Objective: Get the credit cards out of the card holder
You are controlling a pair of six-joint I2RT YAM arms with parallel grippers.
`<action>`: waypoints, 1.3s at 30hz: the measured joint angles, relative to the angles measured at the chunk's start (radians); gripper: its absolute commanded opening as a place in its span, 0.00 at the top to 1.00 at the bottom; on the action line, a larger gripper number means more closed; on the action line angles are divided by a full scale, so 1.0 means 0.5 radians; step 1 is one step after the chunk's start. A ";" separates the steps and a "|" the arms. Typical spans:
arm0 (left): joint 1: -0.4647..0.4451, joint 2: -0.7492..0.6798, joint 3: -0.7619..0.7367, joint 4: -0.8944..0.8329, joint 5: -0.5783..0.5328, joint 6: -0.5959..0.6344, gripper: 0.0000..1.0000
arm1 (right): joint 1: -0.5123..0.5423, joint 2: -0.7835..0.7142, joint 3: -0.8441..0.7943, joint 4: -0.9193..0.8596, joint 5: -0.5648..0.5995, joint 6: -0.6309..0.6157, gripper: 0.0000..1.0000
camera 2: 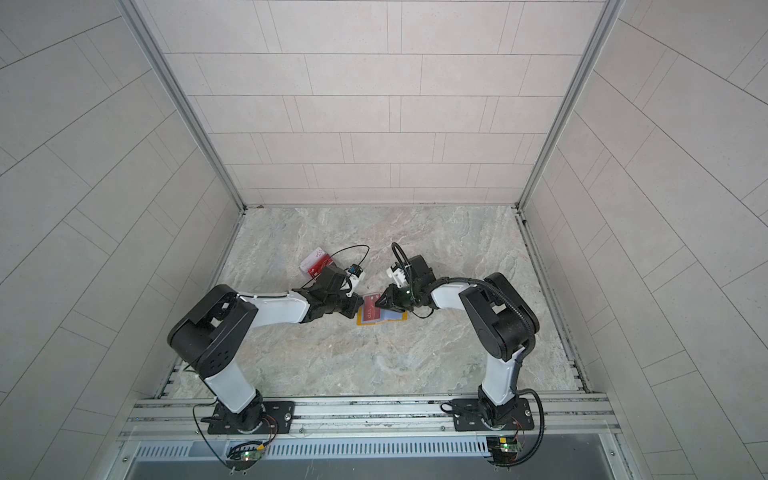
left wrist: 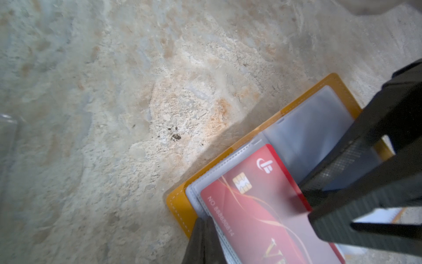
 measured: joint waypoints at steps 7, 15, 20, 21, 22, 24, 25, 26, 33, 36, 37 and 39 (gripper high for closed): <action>0.000 0.000 -0.003 0.006 0.001 0.000 1.00 | -0.004 0.000 -0.002 0.038 -0.046 0.013 0.77; 0.000 -0.001 -0.008 0.012 0.000 0.000 1.00 | -0.009 0.000 -0.002 0.043 -0.059 0.017 0.76; 0.000 -0.002 -0.012 0.020 -0.002 0.000 1.00 | -0.016 -0.015 -0.002 -0.016 -0.053 -0.037 0.75; 0.000 -0.002 -0.012 0.020 -0.002 0.000 1.00 | -0.018 -0.023 -0.002 -0.033 -0.053 -0.051 0.75; 0.000 -0.002 -0.012 0.021 -0.002 0.000 1.00 | -0.024 -0.031 -0.002 -0.049 -0.052 -0.062 0.75; 0.000 -0.002 -0.012 0.021 -0.002 0.000 1.00 | -0.031 -0.045 0.001 -0.079 -0.054 -0.089 0.75; 0.000 -0.002 -0.012 0.021 -0.003 0.000 1.00 | -0.032 -0.046 0.004 -0.089 -0.056 -0.098 0.75; 0.000 -0.002 -0.012 0.021 -0.003 0.000 1.00 | -0.036 -0.046 0.010 -0.105 -0.058 -0.110 0.75; 0.000 -0.002 -0.012 0.020 -0.004 0.000 1.00 | -0.040 -0.046 0.014 -0.121 -0.089 -0.123 0.75; 0.000 -0.002 -0.012 0.020 -0.004 0.000 1.00 | -0.039 -0.042 0.014 -0.090 -0.114 -0.102 0.75; 0.000 -0.002 -0.012 0.021 -0.004 0.000 1.00 | -0.039 -0.040 0.014 -0.076 -0.121 -0.093 0.75; 0.000 -0.002 -0.012 0.020 -0.004 0.000 1.00 | -0.039 -0.036 0.014 -0.043 -0.137 -0.072 0.75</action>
